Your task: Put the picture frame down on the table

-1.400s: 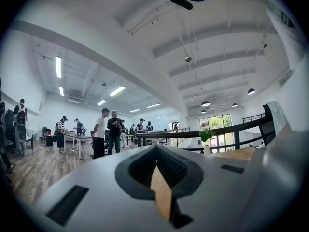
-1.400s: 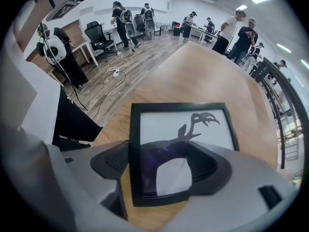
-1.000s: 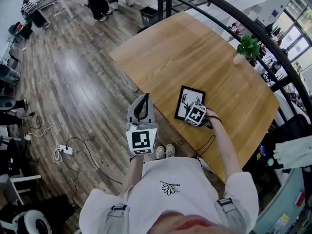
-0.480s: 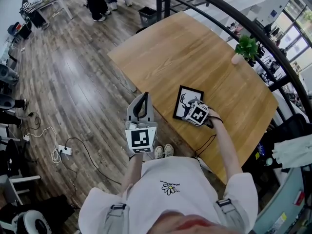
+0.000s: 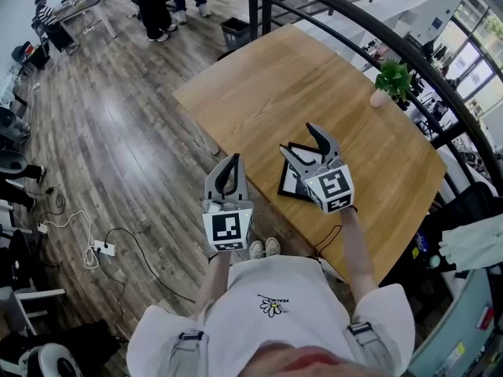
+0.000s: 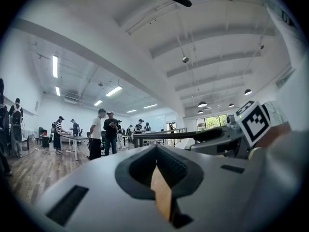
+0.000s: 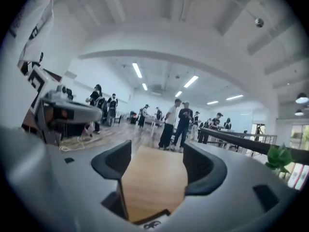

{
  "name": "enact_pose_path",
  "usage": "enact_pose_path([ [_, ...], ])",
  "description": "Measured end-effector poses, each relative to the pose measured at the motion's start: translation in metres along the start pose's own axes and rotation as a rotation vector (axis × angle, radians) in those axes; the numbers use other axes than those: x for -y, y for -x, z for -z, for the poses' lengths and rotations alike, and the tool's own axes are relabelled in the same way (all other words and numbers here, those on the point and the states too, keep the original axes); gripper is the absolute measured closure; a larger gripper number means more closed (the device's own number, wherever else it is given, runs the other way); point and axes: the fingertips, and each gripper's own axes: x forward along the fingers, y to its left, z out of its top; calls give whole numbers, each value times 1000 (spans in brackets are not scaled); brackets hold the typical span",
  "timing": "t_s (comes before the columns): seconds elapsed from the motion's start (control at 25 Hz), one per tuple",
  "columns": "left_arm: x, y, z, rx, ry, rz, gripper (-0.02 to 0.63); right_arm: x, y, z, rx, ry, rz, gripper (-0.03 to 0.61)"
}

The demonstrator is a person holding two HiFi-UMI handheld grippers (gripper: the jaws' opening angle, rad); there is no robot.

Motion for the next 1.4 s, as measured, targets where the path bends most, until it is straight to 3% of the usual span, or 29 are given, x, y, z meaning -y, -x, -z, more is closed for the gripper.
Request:
enact_pose_path([
  [0.16, 0, 1, 1, 1, 35, 9, 598, -11, 15, -43, 152, -8, 78, 233],
  [0.48, 4, 4, -9, 22, 10, 12, 598, -46, 29, -57, 210, -12, 129, 236],
  [0.52, 3, 4, -9, 19, 12, 11, 598, -45, 31, -57, 215, -22, 152, 255],
  [0.6, 2, 5, -9, 17, 9, 9, 597, -39, 39, -57, 231, -51, 213, 428],
  [0.72, 0, 6, -9, 19, 0, 2, 598, -35, 49, -60, 259, -93, 261, 565],
  [1.4, 1, 13, -12, 40, -21, -10, 598, -50, 52, -27, 138, -93, 305, 569],
])
